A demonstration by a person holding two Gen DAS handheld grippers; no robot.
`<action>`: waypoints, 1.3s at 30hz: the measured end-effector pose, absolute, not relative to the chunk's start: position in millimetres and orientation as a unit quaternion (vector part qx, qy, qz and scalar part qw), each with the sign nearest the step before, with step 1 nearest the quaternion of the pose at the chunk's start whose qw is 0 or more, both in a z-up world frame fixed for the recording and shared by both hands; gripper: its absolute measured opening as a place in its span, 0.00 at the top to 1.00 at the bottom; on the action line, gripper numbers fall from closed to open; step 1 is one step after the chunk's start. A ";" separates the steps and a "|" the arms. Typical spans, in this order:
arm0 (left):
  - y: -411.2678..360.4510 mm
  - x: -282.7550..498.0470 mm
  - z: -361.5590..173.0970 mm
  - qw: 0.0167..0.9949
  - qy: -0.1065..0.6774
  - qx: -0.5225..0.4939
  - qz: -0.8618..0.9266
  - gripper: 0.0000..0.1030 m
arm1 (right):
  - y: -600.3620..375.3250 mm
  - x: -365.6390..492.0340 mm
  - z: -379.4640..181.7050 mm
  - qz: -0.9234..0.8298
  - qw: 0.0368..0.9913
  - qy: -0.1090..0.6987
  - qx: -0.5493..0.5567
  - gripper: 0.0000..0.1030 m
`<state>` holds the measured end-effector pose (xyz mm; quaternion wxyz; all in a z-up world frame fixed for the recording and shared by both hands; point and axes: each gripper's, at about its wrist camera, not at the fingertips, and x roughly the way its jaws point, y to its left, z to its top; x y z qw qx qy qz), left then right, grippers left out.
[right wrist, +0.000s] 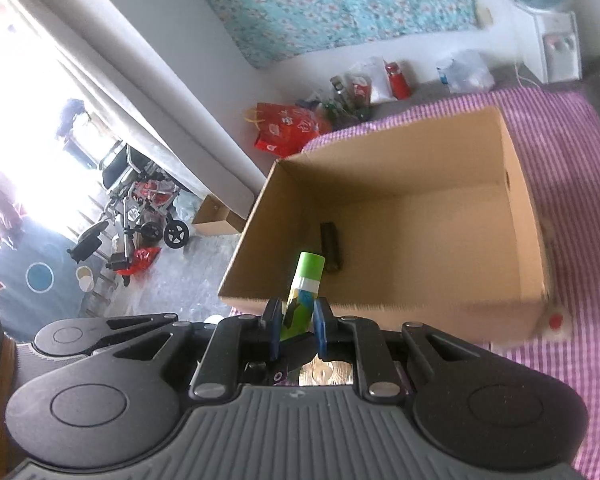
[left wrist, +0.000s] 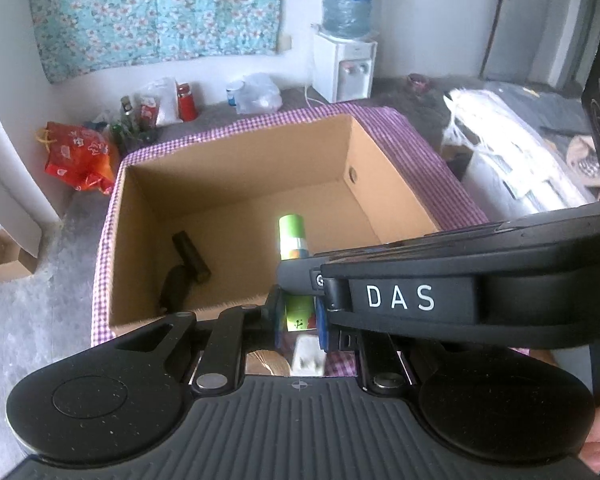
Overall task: Organize rigid objects
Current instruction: 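Carry the green battery into the box and open the right tool, then withdraw the right tool from the box toward the black tape roll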
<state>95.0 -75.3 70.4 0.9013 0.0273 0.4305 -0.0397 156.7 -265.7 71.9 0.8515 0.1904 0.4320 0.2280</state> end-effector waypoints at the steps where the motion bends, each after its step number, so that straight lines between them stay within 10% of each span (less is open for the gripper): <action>1: -72.2 100.1 71.1 0.902 0.430 0.024 -0.039 0.85 | -263.3 162.9 73.6 0.230 0.851 0.433 0.188 0.82; 30: 9.4 285.5 -24.0 0.808 0.587 -0.028 0.038 0.85 | -228.1 375.2 -56.4 0.225 0.751 0.572 0.241 0.81; 39: -8.0 261.6 9.0 0.826 0.563 0.000 0.023 0.82 | -229.2 349.7 -18.0 0.225 0.792 0.535 0.191 0.80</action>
